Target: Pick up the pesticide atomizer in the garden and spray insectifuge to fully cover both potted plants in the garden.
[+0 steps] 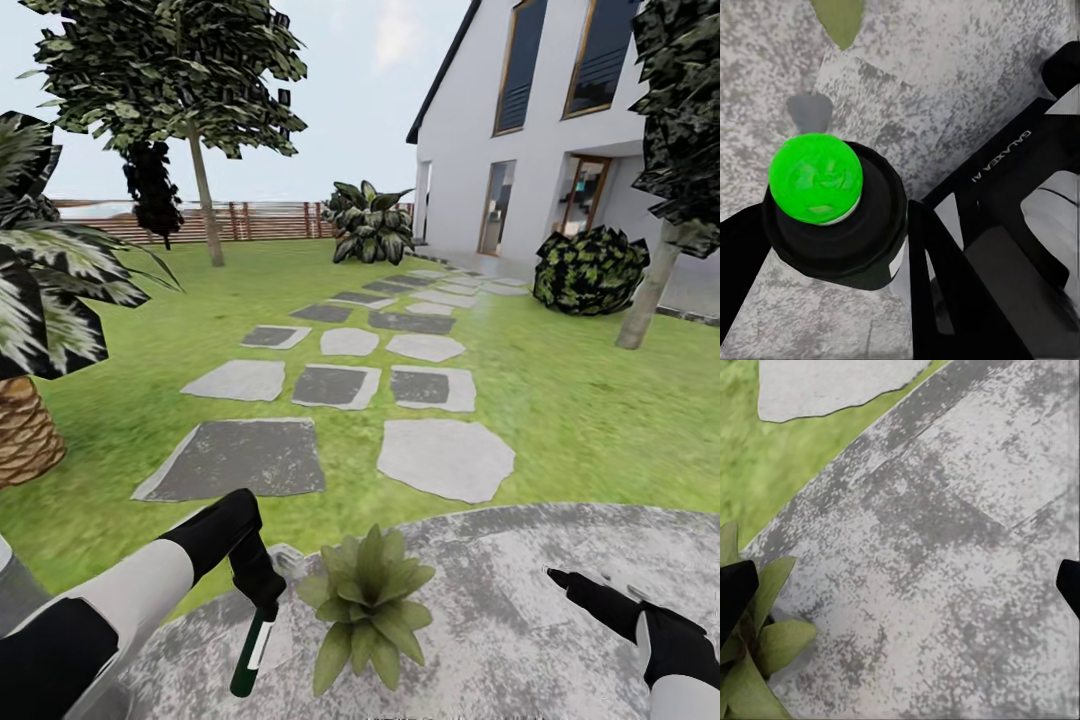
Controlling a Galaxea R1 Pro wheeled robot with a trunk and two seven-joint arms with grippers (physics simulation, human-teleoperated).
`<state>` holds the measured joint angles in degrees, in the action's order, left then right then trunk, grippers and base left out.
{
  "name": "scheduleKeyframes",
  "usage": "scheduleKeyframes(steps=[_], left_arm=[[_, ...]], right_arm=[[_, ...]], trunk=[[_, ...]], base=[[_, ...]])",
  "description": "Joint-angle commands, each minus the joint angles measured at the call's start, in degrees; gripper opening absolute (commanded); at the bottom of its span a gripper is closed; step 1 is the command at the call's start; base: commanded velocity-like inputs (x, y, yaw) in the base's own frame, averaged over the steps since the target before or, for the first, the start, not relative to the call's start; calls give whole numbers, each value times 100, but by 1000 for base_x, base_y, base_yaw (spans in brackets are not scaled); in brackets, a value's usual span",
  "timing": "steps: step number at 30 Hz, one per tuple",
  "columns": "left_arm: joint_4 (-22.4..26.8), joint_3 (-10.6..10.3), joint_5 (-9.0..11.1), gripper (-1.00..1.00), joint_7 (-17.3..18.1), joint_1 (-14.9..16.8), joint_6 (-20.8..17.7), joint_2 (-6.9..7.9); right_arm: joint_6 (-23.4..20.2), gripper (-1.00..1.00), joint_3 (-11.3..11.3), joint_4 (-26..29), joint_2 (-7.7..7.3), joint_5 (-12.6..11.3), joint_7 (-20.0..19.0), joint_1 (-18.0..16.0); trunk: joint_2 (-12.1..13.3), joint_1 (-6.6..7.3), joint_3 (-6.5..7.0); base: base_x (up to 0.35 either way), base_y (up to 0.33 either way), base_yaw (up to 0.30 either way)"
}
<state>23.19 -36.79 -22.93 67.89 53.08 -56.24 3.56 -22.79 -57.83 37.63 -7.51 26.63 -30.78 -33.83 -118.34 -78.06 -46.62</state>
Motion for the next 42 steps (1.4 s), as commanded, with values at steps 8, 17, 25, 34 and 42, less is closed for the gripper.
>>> scheduleKeyframes(steps=[8, 17, 25, 34, 42], left_arm=[[-105, -56, -55, -100, 58, 1, -37, -13], [-244, -64, -54, -100, 58, 1, -37, -13], [-245, -67, -54, -100, 65, 1, -45, -22], [-245, -64, -54, -100, 62, 1, -45, -22], [-240, -47, -55, -100, 65, 1, -45, -60]], right_arm=[[-15, 100, -35, 8, 4, 59, -77, -10], [-15, 100, -44, -1, 4, 59, -82, -10], [-24, 100, -44, 1, 4, 59, -78, -10], [-24, 100, -44, -1, 4, 58, -77, -10], [-24, 100, -44, 0, 4, 61, -77, -10]], trunk=[[-3, 1, -22], [-3, 1, -68], [-3, 1, -85], [-3, 1, -147], [-3, 1, -173]], base=[[45, 36, -76], [68, 59, 0], [0, 0, 0], [1, 0, 0], [224, 0, 0]])
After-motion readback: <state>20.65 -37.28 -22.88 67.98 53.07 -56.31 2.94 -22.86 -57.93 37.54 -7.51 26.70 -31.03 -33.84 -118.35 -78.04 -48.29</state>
